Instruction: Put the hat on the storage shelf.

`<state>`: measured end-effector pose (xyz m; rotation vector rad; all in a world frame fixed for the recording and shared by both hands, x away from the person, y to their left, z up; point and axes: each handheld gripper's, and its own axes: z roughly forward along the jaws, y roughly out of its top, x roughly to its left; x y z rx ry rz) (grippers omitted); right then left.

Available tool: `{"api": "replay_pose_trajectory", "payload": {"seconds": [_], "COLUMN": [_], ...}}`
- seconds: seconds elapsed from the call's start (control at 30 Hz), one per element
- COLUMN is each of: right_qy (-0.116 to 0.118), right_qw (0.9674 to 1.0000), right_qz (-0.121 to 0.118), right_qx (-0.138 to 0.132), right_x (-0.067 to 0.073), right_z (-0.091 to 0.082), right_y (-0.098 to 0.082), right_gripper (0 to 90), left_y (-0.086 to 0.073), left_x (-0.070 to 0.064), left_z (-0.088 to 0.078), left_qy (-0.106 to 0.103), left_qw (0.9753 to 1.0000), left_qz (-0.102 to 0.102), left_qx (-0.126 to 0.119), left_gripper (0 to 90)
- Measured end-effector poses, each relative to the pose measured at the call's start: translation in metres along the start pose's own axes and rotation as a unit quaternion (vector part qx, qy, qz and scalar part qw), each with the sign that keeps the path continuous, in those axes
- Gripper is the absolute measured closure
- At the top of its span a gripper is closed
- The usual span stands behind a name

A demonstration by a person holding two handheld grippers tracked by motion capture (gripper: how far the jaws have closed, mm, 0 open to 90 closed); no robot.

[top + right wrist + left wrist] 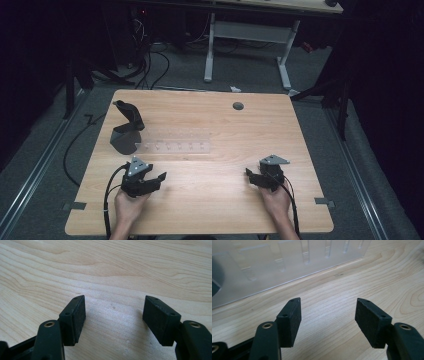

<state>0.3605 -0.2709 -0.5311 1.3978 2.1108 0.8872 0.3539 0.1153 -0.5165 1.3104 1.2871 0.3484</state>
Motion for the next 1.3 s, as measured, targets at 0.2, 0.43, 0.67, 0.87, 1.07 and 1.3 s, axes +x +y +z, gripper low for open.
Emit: {"api": "replay_pose_trajectory", "payload": {"seconds": [0.2,0.43,0.67,0.87,1.07,1.3], "right_qy": [0.001,0.002,0.001,0.001,0.002,0.002], "right_qw": [1.0000,1.0000,1.0000,1.0000,1.0000,1.0000], "right_qz": [0.000,-0.001,0.000,0.000,0.000,0.000], "right_qx": [0.000,0.000,0.000,0.000,0.000,0.000], "right_x": [0.001,0.002,0.002,0.002,0.002,0.002], "right_z": [-0.001,-0.001,-0.001,-0.001,-0.001,-0.001], "right_y": [-0.001,-0.001,-0.001,-0.001,-0.001,-0.001], "right_gripper": [35.3,35.3,35.3,35.3,35.2,35.2], "left_y": [-0.003,-0.010,-0.016,-0.026,-0.030,-0.031], "left_x": [-0.009,-0.012,-0.012,-0.011,-0.011,-0.012], "left_z": [0.010,0.023,0.030,0.036,0.039,0.038], "left_qy": [-0.012,-0.016,-0.006,0.010,0.008,0.008], "left_qw": [0.9999,0.9997,0.9996,0.9984,0.9979,0.9976], "left_qz": [0.008,0.001,0.013,0.036,0.046,0.051], "left_qx": [0.005,0.019,0.025,0.042,0.043,0.046], "left_gripper": [38.3,38.5,38.5,38.4,35.2,32.8]}}
